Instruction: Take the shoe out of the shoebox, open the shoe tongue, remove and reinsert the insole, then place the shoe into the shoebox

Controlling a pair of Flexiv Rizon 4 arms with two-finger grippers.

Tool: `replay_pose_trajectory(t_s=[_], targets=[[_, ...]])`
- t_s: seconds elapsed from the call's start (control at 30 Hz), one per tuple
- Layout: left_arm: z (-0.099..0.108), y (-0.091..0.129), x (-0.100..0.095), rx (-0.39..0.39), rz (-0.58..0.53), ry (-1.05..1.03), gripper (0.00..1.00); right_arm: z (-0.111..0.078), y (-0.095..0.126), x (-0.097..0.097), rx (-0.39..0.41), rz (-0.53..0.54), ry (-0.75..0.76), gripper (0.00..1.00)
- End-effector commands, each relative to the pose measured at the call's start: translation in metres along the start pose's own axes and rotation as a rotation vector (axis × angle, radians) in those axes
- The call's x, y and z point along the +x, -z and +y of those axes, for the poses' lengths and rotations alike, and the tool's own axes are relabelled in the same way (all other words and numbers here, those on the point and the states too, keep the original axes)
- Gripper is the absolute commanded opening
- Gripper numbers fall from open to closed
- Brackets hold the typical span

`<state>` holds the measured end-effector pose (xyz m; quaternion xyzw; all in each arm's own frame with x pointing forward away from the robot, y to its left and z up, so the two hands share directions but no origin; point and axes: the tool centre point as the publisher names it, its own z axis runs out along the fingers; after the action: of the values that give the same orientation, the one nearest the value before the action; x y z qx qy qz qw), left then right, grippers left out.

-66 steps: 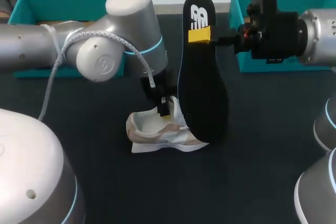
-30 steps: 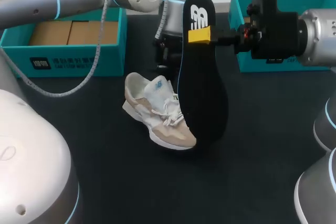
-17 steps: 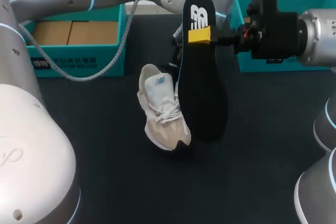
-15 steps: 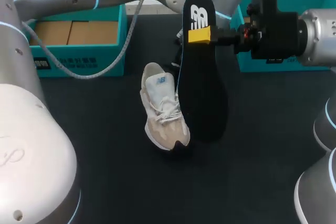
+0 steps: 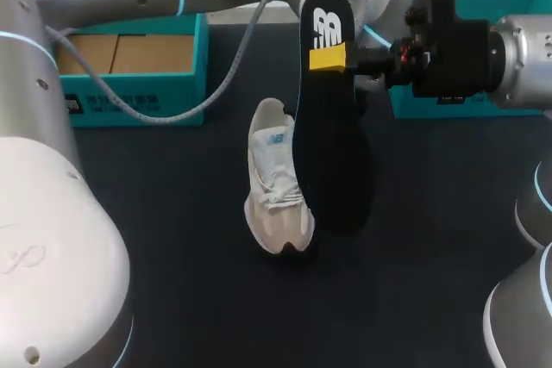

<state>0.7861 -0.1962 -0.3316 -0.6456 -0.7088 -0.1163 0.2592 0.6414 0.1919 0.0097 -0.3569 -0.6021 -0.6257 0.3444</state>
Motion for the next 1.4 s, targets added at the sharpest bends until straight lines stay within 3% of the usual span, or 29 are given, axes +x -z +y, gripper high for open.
replay_pose_trajectory(t_s=[0.03,0.33,1.03,1.1,1.13,1.27,1.4], targets=[[-0.004,-0.006,-0.009,0.003,-0.014,0.047,0.0,0.001,-0.003,0.0,0.001,-0.002,-0.002,0.0],[-0.027,-0.016,-0.05,0.003,-0.017,0.077,0.0,0.001,-0.003,0.0,0.001,-0.002,-0.002,0.0],[-0.036,-0.04,-0.061,0.018,0.026,-0.022,0.0,0.001,-0.003,0.0,0.001,-0.002,-0.002,0.0],[-0.036,-0.037,-0.057,0.035,0.01,-0.036,0.54,0.001,-0.003,0.0,0.001,-0.002,-0.002,0.0],[-0.035,-0.033,-0.053,0.05,-0.011,-0.046,1.0,0.001,-0.003,0.0,0.001,-0.002,-0.002,0.0],[-0.032,-0.019,-0.045,0.067,-0.064,-0.061,1.0,0.001,-0.003,0.0,0.001,-0.002,-0.002,0.0],[-0.022,0.005,-0.032,0.075,-0.188,-0.037,1.0,0.001,-0.003,0.0,0.001,-0.002,-0.002,0.0]])
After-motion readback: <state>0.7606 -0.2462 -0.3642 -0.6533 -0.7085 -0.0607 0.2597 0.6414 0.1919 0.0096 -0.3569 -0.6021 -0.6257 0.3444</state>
